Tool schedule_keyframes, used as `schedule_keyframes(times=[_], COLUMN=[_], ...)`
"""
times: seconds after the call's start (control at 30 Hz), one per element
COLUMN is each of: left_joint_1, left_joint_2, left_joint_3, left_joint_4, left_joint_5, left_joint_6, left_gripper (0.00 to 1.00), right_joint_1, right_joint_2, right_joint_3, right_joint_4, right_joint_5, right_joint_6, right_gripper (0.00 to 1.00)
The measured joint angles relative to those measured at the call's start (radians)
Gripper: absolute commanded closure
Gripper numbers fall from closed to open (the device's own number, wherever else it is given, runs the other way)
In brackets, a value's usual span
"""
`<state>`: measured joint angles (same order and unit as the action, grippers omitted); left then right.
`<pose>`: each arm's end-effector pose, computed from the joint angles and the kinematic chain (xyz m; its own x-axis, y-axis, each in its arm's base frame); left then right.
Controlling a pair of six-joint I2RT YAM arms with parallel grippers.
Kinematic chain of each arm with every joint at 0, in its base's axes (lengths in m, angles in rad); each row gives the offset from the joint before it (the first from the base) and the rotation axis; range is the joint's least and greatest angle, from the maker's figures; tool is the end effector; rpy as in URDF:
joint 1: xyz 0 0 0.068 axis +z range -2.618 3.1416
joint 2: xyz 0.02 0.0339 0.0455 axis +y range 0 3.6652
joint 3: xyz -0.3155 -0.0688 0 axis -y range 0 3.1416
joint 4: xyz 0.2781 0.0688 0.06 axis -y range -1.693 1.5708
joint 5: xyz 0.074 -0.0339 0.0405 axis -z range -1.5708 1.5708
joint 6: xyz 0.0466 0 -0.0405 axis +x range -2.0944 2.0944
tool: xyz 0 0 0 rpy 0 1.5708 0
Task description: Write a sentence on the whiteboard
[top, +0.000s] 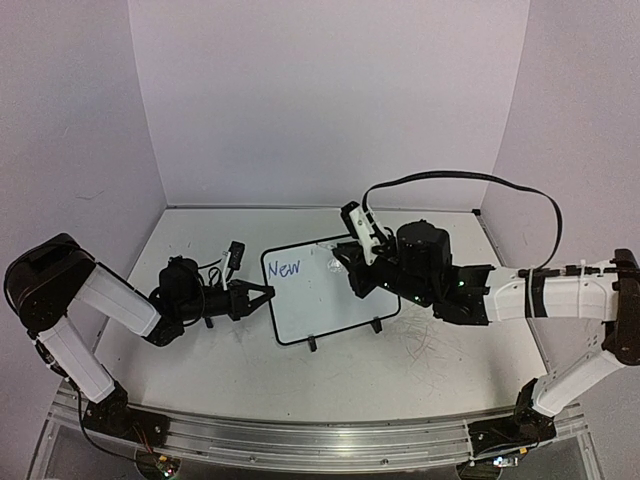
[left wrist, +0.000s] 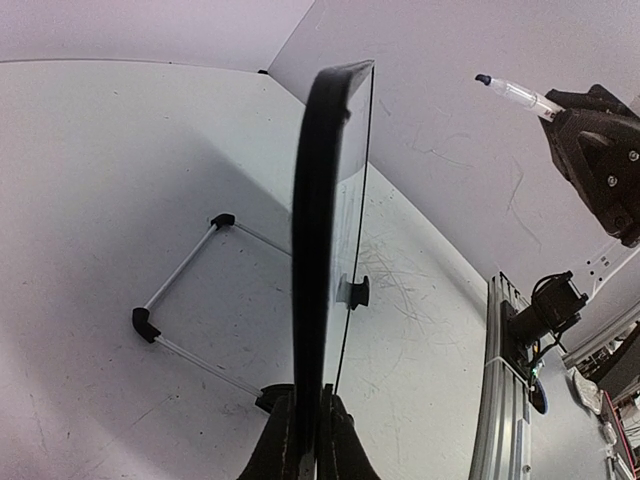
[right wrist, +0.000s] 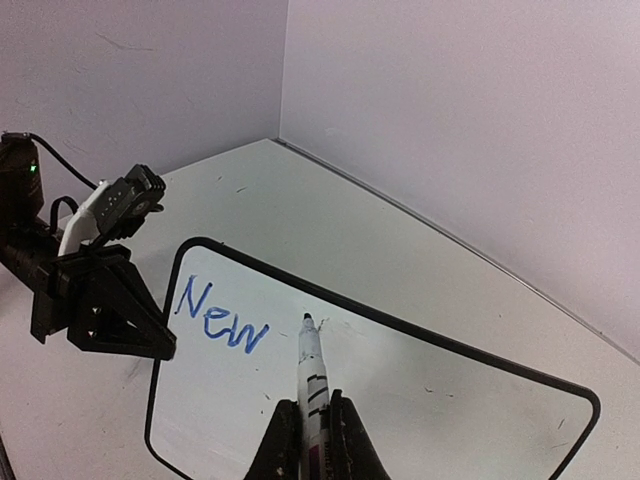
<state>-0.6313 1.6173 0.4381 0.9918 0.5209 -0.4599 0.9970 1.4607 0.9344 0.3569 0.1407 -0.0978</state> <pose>0.2355 -0.2009 0.1732 -0.5372 -0.0842 -0.8393 0.7457 0.4177 -0.5192 0.2087 0.3109 0.3190 -0.0172 -0.2047 -0.9787 -0.7618 0.6366 -0.1198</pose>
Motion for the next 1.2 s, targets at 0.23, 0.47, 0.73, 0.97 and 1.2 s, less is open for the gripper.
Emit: schedule_keyframes(times=[0.23, 0.47, 0.73, 0.97, 1.2], left_joint_1=[-0.004, -0.004, -0.005, -0.005, -0.005], left_joint_2=[0.0, 0.0, 0.001, 0.001, 0.001], left_joint_3=[0.0, 0.0, 0.0, 0.0, 0.0], left_joint_4=[0.002, 0.002, 0.002, 0.002, 0.002], left_joint_5=[-0.001, -0.001, -0.001, -0.001, -0.001], left_joint_6=[0.0, 0.004, 0.009, 0.011, 0.011], left_gripper=[1.0, 1.0, 1.0, 1.0, 1.0], right_joint_1=[-0.002, -0.004, -0.01, -0.016, -0.022], right_joint_2=[0.04, 0.087, 0.104, 0.118, 0.132], right_joint_3=[0.001, 0.008, 0.026, 0.038, 0.049], right_joint_4=[0.015, 0.014, 0.025, 0.028, 0.039], right_joint_5=[-0.032, -0.019, -0.013, -0.007, -0.007], right_joint_6=[-0.004, -0.002, 0.001, 0.001, 0.003], right_gripper=[1.0, 1.0, 1.0, 1.0, 1.0])
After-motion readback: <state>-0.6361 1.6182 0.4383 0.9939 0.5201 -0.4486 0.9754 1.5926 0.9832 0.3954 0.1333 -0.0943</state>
